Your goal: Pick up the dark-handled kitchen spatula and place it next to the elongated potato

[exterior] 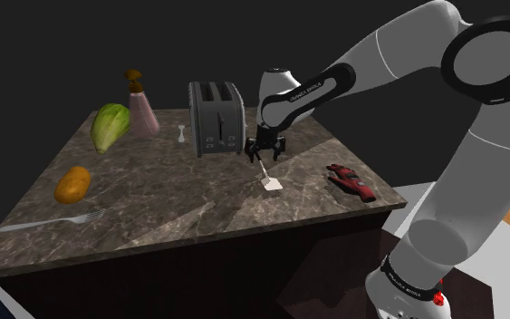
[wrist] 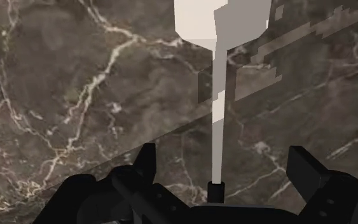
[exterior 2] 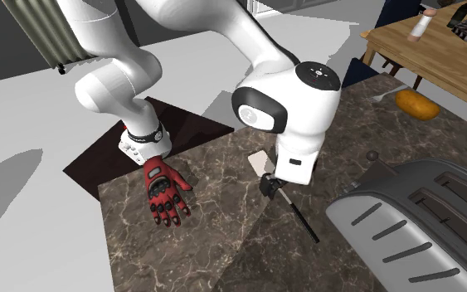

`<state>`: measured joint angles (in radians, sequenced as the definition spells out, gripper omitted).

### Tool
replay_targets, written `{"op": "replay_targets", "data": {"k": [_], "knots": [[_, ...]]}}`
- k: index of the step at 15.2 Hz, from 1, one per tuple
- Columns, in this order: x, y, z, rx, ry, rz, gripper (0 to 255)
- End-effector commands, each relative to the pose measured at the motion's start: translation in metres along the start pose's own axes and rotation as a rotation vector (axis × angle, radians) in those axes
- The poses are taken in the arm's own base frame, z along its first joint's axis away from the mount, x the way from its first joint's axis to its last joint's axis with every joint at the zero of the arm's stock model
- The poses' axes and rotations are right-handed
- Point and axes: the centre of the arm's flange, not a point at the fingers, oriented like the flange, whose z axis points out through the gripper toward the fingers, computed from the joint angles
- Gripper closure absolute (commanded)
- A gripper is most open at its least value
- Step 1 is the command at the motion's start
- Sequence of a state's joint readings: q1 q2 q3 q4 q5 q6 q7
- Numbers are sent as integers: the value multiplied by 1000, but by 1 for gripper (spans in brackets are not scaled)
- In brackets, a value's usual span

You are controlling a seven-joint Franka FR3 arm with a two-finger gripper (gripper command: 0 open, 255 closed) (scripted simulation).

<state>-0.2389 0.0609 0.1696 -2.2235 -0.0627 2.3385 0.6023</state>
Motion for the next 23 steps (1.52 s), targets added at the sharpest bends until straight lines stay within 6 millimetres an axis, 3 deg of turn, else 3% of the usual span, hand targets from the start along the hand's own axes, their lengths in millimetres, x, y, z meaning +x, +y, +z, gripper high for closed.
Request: {"op": "replay_targets", "data": {"k": [1, 10, 11, 20, 23], "knots": [[0, 0, 11, 0, 1, 1, 0], [0, 0, 14, 0, 0, 1, 0], [0, 0, 14, 0, 0, 1, 255], [0, 0, 14, 0, 1, 1, 255], [1, 0, -1, 0, 1, 1, 255]]}}
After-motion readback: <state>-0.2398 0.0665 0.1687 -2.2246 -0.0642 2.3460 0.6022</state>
